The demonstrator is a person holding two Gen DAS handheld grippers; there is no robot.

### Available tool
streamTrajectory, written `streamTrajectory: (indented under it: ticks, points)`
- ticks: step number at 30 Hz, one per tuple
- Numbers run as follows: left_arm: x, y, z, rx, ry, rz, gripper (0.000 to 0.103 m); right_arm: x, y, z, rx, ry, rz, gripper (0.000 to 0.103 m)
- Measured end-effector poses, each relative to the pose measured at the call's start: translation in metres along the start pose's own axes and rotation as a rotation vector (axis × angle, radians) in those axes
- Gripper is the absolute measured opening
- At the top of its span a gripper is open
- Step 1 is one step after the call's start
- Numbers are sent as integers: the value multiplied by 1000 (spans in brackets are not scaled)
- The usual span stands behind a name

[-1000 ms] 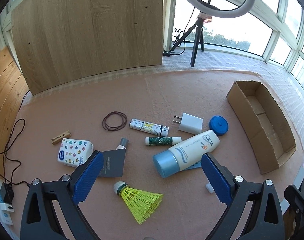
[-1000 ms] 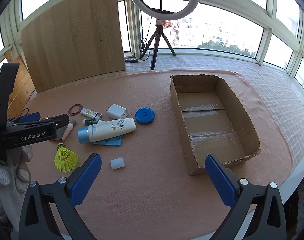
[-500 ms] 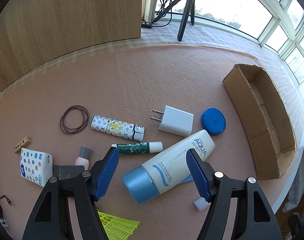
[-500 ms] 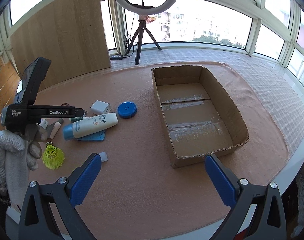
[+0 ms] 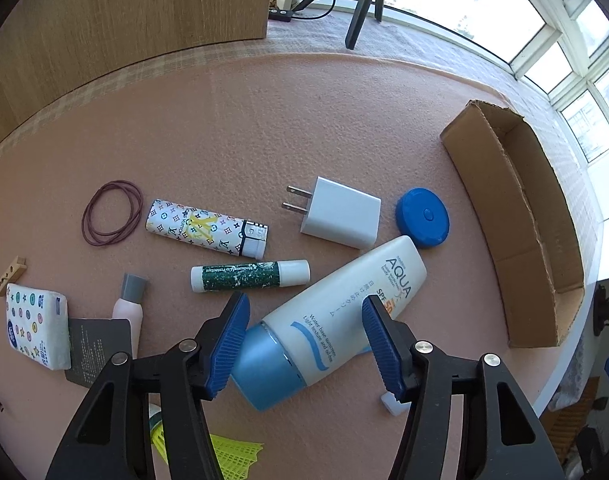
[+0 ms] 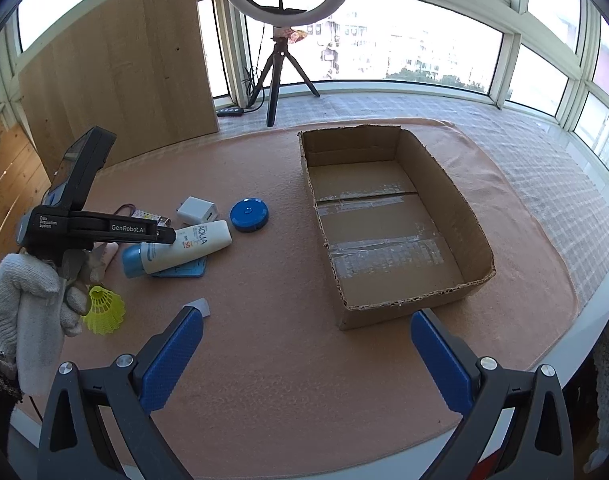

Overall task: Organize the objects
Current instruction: 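Lower the left tool onto the white AQUA sunscreen bottle and close it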

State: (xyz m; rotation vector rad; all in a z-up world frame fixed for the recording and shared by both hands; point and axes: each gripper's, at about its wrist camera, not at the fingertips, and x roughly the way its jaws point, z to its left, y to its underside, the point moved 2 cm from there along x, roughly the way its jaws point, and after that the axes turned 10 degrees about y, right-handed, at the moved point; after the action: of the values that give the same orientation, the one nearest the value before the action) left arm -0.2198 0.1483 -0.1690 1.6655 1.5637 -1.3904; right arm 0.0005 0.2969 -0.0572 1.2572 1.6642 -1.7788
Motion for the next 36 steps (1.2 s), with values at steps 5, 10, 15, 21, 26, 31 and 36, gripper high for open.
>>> streamTrajectory:
  ticks: [5, 10, 15, 21, 26, 31, 36]
  points:
    - [7, 12, -4, -8, 61, 36, 59, 0, 2, 3, -8, -6, 2, 102]
    - [8, 26, -10, -2, 91, 54, 51, 0, 5, 5, -13, -8, 3, 102]
    - [6, 47, -13, -29, 141, 52, 44, 2, 7, 5, -14, -6, 11, 102]
    - [-6, 78, -8, -101, 169, 24, 42, 2, 9, 9, -25, -15, 11, 102]
    - [-16, 111, -6, -132, 166, 9, 39, 7, 11, 16, -36, -36, 27, 103]
    - [-24, 141, -8, -148, 170, 0, 39, 15, 15, 30, -54, -108, 63, 103]
    - [-33, 162, -10, -126, 139, -5, 41, 26, 20, 44, -58, -211, 126, 101]
